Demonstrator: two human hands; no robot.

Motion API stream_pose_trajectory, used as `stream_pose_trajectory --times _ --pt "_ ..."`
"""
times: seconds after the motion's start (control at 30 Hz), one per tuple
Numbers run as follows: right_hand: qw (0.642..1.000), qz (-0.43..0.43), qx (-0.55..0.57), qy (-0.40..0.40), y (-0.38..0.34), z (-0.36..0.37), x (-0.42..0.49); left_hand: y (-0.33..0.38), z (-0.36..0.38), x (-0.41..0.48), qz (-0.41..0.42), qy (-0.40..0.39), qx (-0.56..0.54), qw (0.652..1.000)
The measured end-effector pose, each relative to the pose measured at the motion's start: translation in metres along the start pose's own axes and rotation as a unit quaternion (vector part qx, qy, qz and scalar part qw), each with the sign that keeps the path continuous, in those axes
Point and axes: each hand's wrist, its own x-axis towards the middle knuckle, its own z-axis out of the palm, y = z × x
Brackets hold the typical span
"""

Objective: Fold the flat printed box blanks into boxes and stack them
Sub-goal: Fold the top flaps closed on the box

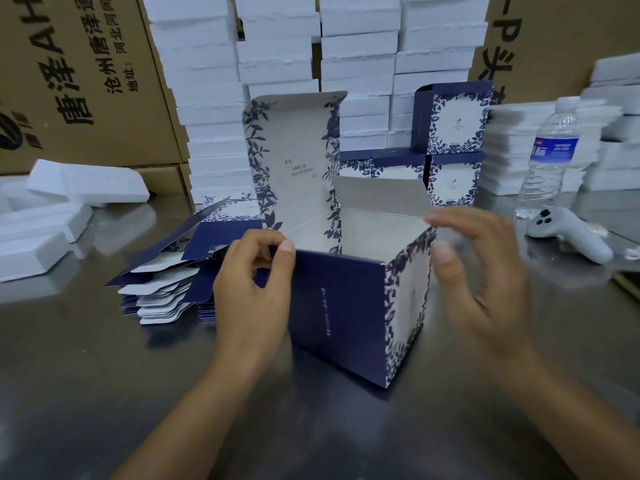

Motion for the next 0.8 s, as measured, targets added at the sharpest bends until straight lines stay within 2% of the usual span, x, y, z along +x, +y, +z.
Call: stream_pose_trajectory --times 0.1,0.2,0.37,0.5,0.67,0.8 --pt "0.996 0.078 0.020 0.033 0.002 0.000 0.002 0.001 -0.003 0.004 -0.084 0.011 -0.081 0.993" --pt "0.980 0.176 0.089 0.000 0.002 0.003 0.001 0.000 -0.003 0.007 -0.165 0.008 -0.158 0.973" --pt "0.914 0.298 0.275 -0.023 0.000 0.007 0.001 0.003 -0.007 0.009 -0.232 -0.032 -0.238 0.943" --pt "0.893 0.322 0.304 -0.084 -0.002 0.001 0.008 0.006 -0.006 0.006 -0.216 -0.059 -0.251 0.942" --pt "0.888 0.295 0.306 -0.174 -0.001 -0.005 0.010 0.011 -0.003 0.005 -0.224 -0.070 -0.249 0.940" --pt "0.861 0.319 0.313 -0.242 0.000 -0.013 0.014 0.012 -0.004 0.005 -0.216 -0.077 -0.237 0.944"
